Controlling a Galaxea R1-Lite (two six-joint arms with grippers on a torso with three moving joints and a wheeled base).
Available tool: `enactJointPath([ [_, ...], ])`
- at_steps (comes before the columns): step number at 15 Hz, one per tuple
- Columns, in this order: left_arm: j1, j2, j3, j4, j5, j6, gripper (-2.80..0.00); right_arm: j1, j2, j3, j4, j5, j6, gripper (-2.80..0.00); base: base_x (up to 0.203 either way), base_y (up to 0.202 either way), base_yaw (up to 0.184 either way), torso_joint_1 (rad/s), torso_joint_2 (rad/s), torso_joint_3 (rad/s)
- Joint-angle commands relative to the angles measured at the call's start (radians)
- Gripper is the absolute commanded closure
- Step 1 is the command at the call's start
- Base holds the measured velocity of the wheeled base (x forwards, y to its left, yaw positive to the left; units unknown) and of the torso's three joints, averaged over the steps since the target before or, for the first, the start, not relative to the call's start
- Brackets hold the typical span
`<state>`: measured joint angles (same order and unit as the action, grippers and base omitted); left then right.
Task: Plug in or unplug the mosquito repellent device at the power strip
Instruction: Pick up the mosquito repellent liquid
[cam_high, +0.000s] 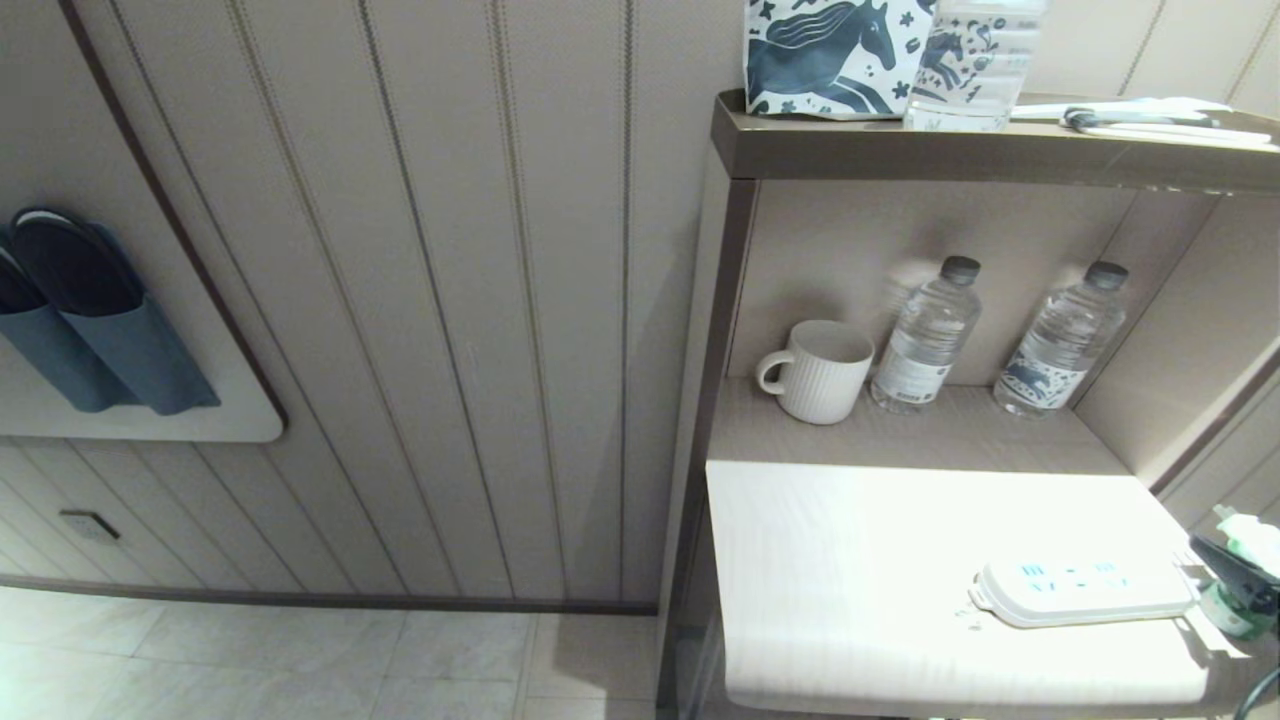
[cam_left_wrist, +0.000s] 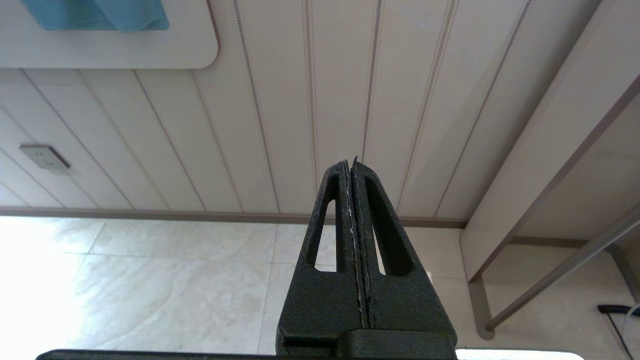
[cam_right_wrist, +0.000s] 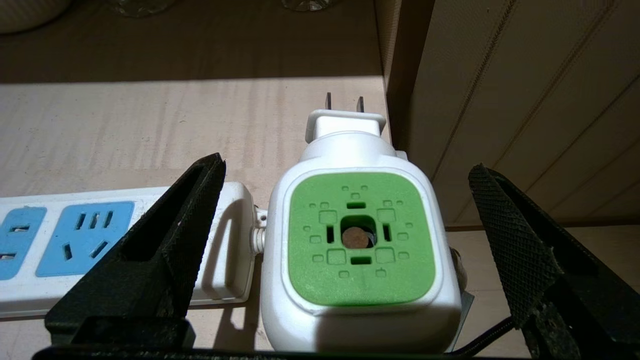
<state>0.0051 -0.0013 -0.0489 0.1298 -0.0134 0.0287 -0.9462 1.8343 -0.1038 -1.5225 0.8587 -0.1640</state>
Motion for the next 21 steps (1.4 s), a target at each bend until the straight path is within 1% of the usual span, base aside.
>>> enactJointPath([
  [1, 0.001, 0.001, 0.000, 0.001, 0.000, 0.000, 0.00, 0.004, 0.005, 0.001, -0.047, 0.005, -0.002, -2.80, 0.000, 0.000, 0.000, 0.000, 0.00, 0.000],
  [2, -0.001, 0.001, 0.001, 0.001, 0.000, 0.000, 0.00, 0.006, 0.007, 0.000, -0.047, 0.005, -0.002, -2.80, 0.000, 0.000, 0.000, 0.000, 0.00, 0.000],
  [3, -0.001, 0.001, 0.000, 0.001, 0.000, 0.000, 0.00, 0.006, 0.008, -0.002, -0.047, 0.005, -0.002, 0.00, 0.000, 0.000, 0.000, 0.000, 0.00, 0.000],
  [10, -0.001, 0.001, 0.000, 0.001, 0.000, 0.000, 0.00, 0.007, 0.008, -0.008, -0.045, 0.003, -0.002, 0.00, 0.000, 0.000, 0.000, 0.000, 0.00, 0.000],
  [13, 0.000, 0.001, 0.001, 0.001, 0.000, 0.000, 0.00, 0.006, -0.023, -0.009, -0.045, 0.004, 0.015, 0.00, 0.000, 0.000, 0.000, 0.000, 0.00, 0.000],
  [14, 0.001, 0.001, 0.000, 0.001, 0.000, 0.000, 0.00, 0.005, -0.049, -0.011, -0.045, 0.005, 0.027, 0.00, 0.000, 0.000, 0.000, 0.000, 0.00, 0.000],
  [16, 0.001, 0.001, 0.001, 0.001, 0.000, 0.000, 0.00, 0.008, -0.121, -0.018, -0.046, 0.007, 0.119, 0.00, 0.000, 0.000, 0.000, 0.000, 0.00, 0.000],
  [18, 0.001, 0.001, 0.000, 0.001, 0.000, 0.000, 0.00, 0.026, -0.202, -0.021, -0.039, 0.006, 0.180, 0.00, 0.000, 0.000, 0.000, 0.000, 0.00, 0.000],
  [20, 0.000, 0.001, 0.000, 0.001, 0.000, 0.000, 0.00, 0.055, -0.282, -0.019, -0.003, 0.000, 0.199, 0.00, 0.000, 0.000, 0.000, 0.000, 0.00, 0.000],
  [21, -0.001, 0.001, 0.000, 0.001, 0.000, 0.000, 0.00, 0.066, -0.333, -0.026, 0.045, -0.003, 0.202, 0.00, 0.000, 0.000, 0.000, 0.000, 0.00, 0.000],
])
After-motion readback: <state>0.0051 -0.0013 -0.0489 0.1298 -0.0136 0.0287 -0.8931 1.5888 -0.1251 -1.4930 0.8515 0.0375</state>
